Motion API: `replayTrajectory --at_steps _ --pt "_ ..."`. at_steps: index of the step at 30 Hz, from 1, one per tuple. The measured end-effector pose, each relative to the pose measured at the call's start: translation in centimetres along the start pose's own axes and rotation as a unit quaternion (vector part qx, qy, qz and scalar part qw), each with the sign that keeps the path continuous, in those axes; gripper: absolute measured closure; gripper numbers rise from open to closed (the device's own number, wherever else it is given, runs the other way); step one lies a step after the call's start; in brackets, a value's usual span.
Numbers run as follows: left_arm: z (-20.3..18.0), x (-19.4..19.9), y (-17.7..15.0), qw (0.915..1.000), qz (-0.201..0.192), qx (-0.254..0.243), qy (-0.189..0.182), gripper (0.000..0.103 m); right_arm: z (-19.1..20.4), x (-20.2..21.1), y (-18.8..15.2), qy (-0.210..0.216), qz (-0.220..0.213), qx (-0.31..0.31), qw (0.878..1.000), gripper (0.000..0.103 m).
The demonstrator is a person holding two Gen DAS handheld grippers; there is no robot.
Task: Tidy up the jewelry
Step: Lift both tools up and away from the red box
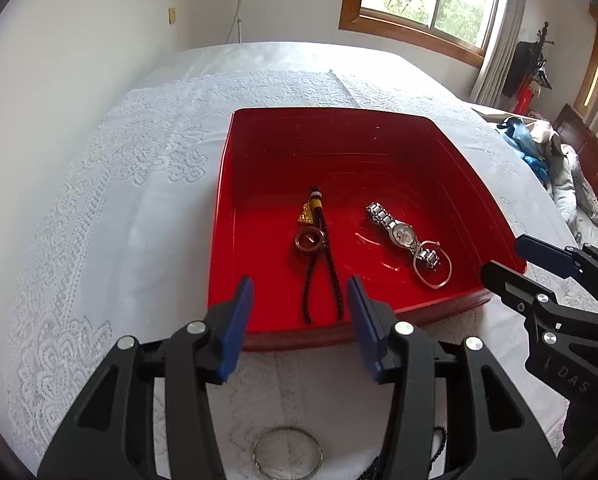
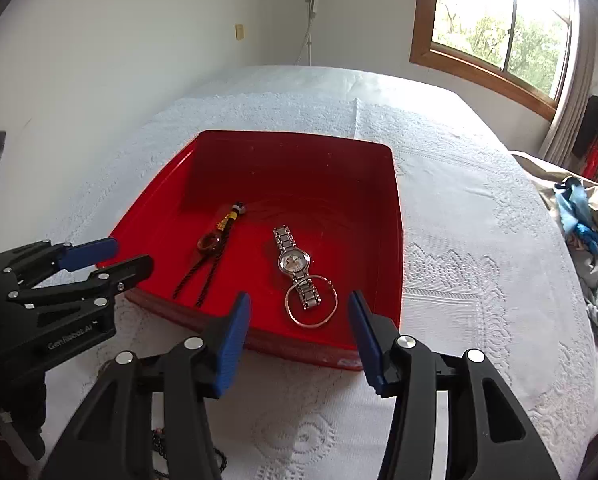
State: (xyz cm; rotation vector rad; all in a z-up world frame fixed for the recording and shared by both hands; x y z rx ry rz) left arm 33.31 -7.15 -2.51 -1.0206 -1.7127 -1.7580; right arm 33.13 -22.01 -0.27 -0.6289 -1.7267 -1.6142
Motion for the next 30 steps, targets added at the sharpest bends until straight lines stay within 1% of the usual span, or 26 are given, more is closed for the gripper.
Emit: replayTrajectory --at_steps 3,8,12,14,16,19,22,26,30 --pt "0.0 1.9 -1.6 0.9998 -0.015 -0.007 0.010 0.052 0.9 1.8 -1.6 -0.008 -0.010 0.013 1.000 0.051" --pt "0.1 4.6 -4.1 0.9994 -0.030 -0.009 0.018 0.048 1.4 4.1 -3.8 -0.015 -0.016 0.016 1.000 0.051" --pt "-0.2 6.5 -6.1 0.9984 -0.045 -0.020 0.028 0.044 1.2 5.1 -5.5 -0.019 -0.011 0.007 1.000 0.051" --pt "-0.4 7.4 -7.2 0.9978 -0.053 -0.025 0.031 0.039 1.1 5.8 -6.7 -0.028 -0.012 0.009 1.000 0.049" --pt "-0.6 8.1 -8.3 0.9973 -0.060 -0.027 0.034 0.037 1.2 6.2 -7.6 -0.041 -0.017 0.008 0.999 0.044" --pt "-1.0 9.2 -9.8 0.9966 -0.069 -0.032 0.032 0.034 1.5 6.7 -8.8 -0.050 -0.026 0.006 0.998 0.044" --pt "-1.4 10.2 -10.9 0.9950 -0.085 -0.035 0.038 0.032 1.5 7.6 -9.9 -0.067 -0.043 0.012 0.997 0.044" --pt "-1.4 11.5 -12.1 0.9924 -0.108 -0.032 0.049 0.031 1.6 9.3 -10.6 -0.110 -0.082 0.027 0.990 0.044" --pt "-1.2 12.5 -13.2 0.9911 -0.119 -0.022 0.056 0.030 1.5 10.4 -11.0 -0.125 -0.106 0.028 0.986 0.044"
Point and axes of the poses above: each gripper's, at about its wrist camera, not at the fingertips, and x roughly against the way its jaws point, z to its left, y to its top, the point moved 6 cm from there along -x, roughly the way its jaws point
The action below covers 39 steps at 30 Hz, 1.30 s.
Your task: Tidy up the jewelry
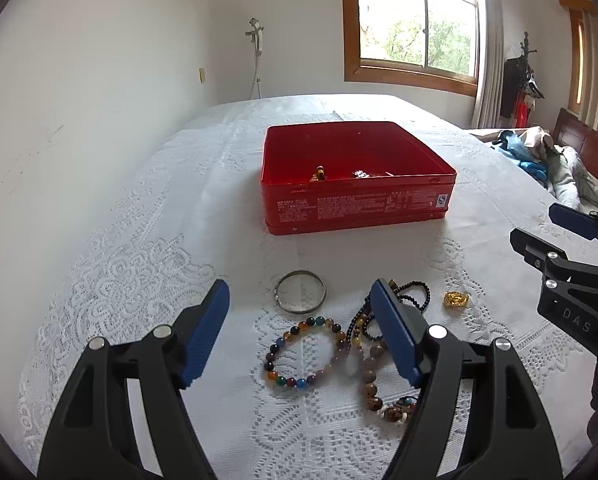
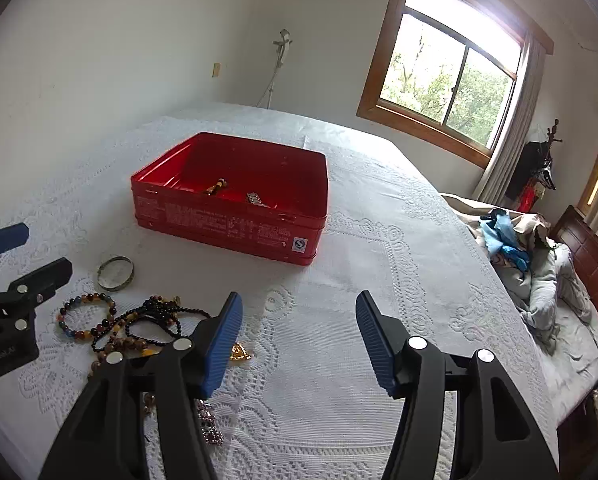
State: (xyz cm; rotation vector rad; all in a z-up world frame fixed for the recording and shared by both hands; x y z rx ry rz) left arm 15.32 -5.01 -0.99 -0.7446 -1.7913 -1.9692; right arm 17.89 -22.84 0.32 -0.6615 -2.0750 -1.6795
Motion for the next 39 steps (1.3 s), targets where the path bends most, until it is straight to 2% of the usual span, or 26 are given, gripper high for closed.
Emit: replayTrajectory --at_steps 9,16,18,22,26,29,34,39 --pt "0.7 1.8 -2.1 0.9996 -0.011 0.020 0.016 0.030 -0.2 1.9 -1.5 0.008 -0.012 -0.021 1.000 0.044" --pt "0.6 2.7 -3.1 0.9995 -0.012 0.021 0.017 0.029 -0.7 3.1 -1.9 0.009 -0.018 -0.032 0.999 0.044" --pt "0.7 2.6 -3.3 0.9996 -0.008 0.024 0.015 0.029 -0.8 3.2 -2.0 0.020 -0.012 -0.037 0.999 0.044" --pt "1.7 1.6 -3.3 0.9987 0.028 0.043 -0.003 0.029 -1.8 1.8 -2.1 0.074 0.039 -0.071 0.994 0.044" --pt "3.1 -0.1 -2.4 0.9973 0.054 0.051 0.003 0.032 -2.7 -0.8 -2.3 0.127 0.104 -0.112 0.980 0.044" --pt "3.4 -2.0 -1.7 0.9952 0.082 0.053 -0.007 0.037 -2.7 -2.1 -2.2 0.132 0.126 -0.117 0.976 0.045" --pt "3.1 -5.9 -0.4 0.9887 0.136 0.050 -0.038 0.039 -1.6 -4.1 -1.8 0.157 0.159 -0.120 0.967 0.051" --pt "2.2 -9.4 0.3 0.9808 0.183 0.043 -0.052 0.041 -1.1 -6.1 -1.2 0.158 0.177 -0.120 0.964 0.052"
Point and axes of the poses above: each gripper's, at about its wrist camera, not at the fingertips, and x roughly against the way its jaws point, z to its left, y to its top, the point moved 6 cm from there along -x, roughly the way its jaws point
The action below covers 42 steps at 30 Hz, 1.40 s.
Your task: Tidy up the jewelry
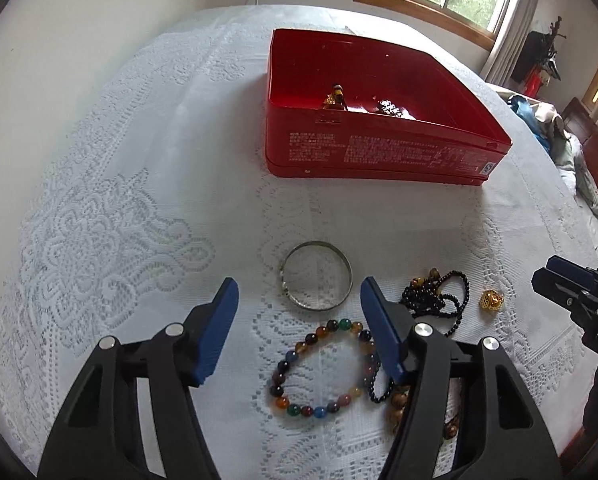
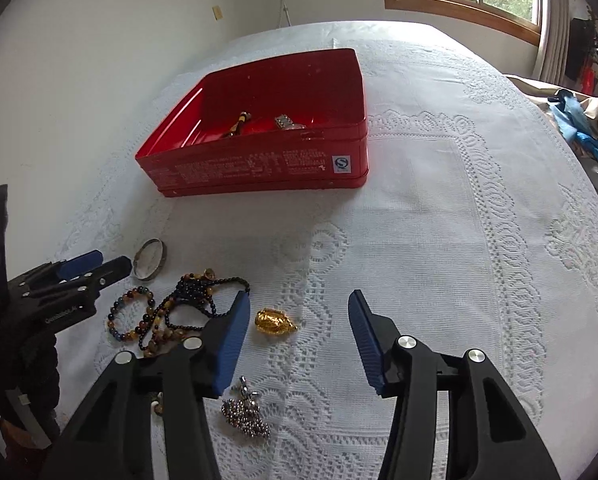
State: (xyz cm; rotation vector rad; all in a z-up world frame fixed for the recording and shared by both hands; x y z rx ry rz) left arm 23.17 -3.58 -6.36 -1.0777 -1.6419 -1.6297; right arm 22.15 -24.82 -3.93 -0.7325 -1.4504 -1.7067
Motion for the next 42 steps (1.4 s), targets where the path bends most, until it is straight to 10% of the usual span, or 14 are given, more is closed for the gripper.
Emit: replayTrajectory --at_steps 20,42 --pt "-1.2 -4.6 1.2 0.9989 0.045 -0.011 0.000 0.053 0.6 -3.3 -0.4 0.036 0.054 0.000 0.998 0.052" --pt "-0.2 -2.2 -0.1 0.9995 0.028 0.005 -0.014 0.055 1.5 -3.6 -2.5 0.076 0.118 -0.004 0.990 0.078"
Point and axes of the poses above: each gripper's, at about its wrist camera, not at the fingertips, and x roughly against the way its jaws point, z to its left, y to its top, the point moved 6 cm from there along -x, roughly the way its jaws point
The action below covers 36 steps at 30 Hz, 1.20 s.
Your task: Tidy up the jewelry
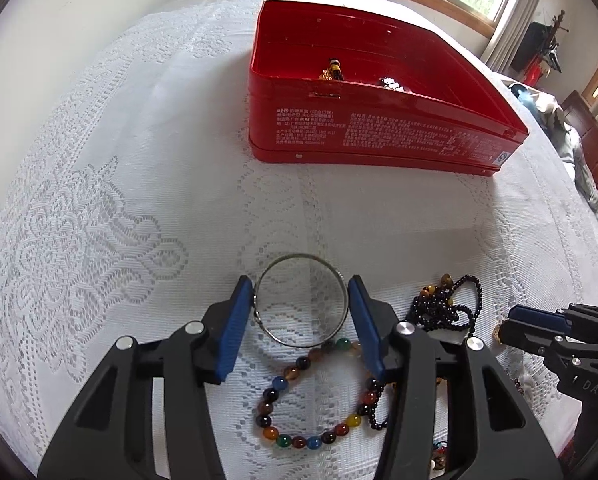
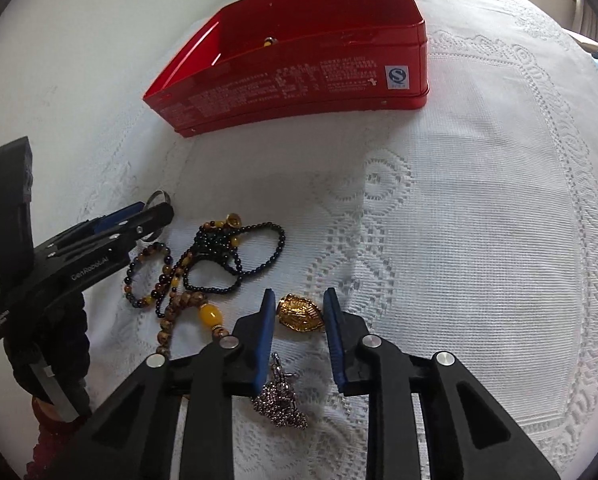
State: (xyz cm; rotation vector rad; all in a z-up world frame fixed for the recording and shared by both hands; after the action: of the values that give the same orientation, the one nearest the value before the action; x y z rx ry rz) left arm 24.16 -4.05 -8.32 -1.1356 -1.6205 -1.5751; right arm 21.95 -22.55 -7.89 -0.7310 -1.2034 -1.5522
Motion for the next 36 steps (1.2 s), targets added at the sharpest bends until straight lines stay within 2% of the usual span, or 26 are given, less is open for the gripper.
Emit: replayTrajectory --at_steps 12,17,19,23,30,36 --pt "0.9 1.3 -0.4 0.9999 -0.009 0.011 -0.003 0.055 1.1 -0.6 -0.8 -0.041 -0.004 0.047 0.998 0.077" --pt "1.0 2.3 -0.8 0.9998 -0.016 0.006 0.000 0.055 1.3 -0.3 -1.3 -0.064 -0.013 0.071 0.995 0.080" --pt "0.9 2.6 -0.9 0.9998 -0.019 0.005 -0.002 0.055 1.4 -0.2 -1.3 -0.063 -0.014 0.066 0.996 0.080" --pt "0.9 3.3 -1.1 0.9997 -0.024 0.006 -0.004 0.055 1.3 0.7 -1.0 -0.034 -0.022 0.045 0.998 0.081" --pt "0.8 4.6 -0.9 0.9992 -0.040 0.004 -0.007 0.055 0.9 2.9 -0.1 -0.036 -0.048 0.042 0.997 0.081" --pt "0.4 4.8 -0.5 0.9990 -0.044 0.001 -0.004 0.055 0.4 2.0 0.1 -0.040 -0.036 0.038 0.998 0.081"
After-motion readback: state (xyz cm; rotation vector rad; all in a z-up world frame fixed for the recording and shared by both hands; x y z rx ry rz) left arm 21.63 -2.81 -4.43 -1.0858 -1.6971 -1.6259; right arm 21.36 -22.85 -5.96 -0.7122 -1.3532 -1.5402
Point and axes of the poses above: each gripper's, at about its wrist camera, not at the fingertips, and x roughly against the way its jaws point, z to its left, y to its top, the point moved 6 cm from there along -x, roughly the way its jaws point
